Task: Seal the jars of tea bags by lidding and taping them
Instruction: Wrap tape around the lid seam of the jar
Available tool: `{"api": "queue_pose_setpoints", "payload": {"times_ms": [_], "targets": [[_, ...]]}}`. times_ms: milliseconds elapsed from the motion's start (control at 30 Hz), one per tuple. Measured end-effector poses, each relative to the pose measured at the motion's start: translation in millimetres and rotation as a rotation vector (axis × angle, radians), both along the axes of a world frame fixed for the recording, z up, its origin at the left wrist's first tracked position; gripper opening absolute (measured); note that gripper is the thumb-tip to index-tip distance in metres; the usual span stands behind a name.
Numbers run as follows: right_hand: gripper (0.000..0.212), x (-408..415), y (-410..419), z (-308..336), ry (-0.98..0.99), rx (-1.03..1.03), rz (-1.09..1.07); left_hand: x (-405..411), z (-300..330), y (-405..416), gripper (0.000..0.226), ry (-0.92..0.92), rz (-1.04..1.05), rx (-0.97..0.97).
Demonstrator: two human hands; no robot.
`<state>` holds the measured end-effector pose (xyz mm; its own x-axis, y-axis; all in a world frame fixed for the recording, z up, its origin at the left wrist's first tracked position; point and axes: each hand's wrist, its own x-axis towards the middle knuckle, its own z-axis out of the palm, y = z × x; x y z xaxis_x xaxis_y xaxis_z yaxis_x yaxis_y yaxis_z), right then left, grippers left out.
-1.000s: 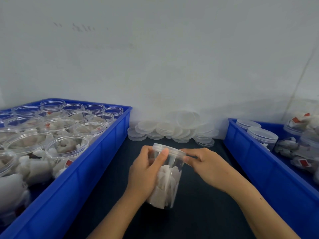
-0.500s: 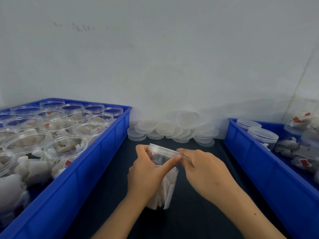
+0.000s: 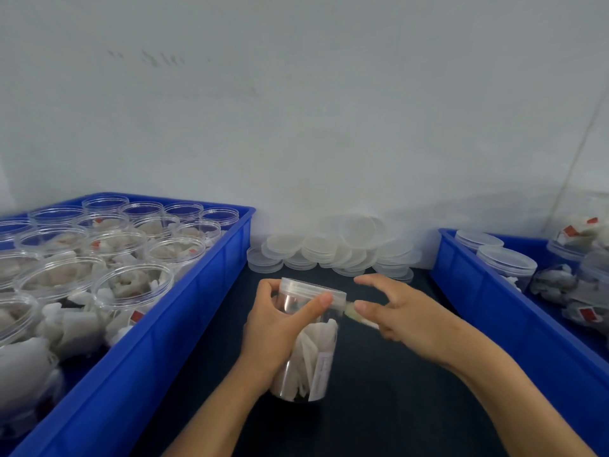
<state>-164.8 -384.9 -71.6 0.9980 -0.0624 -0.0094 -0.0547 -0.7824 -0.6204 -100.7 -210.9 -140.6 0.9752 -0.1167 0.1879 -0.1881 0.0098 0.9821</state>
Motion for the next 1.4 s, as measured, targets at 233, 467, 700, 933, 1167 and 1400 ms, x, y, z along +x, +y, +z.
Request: {"api": "queue_pose_setpoints", "payload": {"times_ms": [233,467,700,933,1167,1400], "targets": [[0.041,-0.9,-1.9,-1.1,-0.095,-0.207,-0.031,-4.1,2.9,-4.6,0.076,0.053,-0.116,-0.146],[0.035,6.0,-0.1,-7.2,-0.08,-0.171,0.01,-5.4,0.3,-4.3,0.078,0.097,-0.184,-0.203],[0.039,7.6,0.1,-10.2,-0.065,-0.156,0.041,-4.6,-3.3,-4.2,0.074,0.075,-0.207,-0.236],[0.036,9.6,1.5,-14.8,-0.101,-0.117,0.016,-1.8,-6.8,-3.7,0.065,0.009,-0.225,-0.198],[0.035,3.5,8.0,-10.9,-0.134,-0.191,-0.037,-1.8,-14.7,-2.9,0.048,-0.373,0.26,0.219],[0.032,-5.7,22.9,-4.2,-0.186,-0.418,-0.077,-6.1,-12.9,-10.2,0.062,-0.34,0.16,0.263]]}}
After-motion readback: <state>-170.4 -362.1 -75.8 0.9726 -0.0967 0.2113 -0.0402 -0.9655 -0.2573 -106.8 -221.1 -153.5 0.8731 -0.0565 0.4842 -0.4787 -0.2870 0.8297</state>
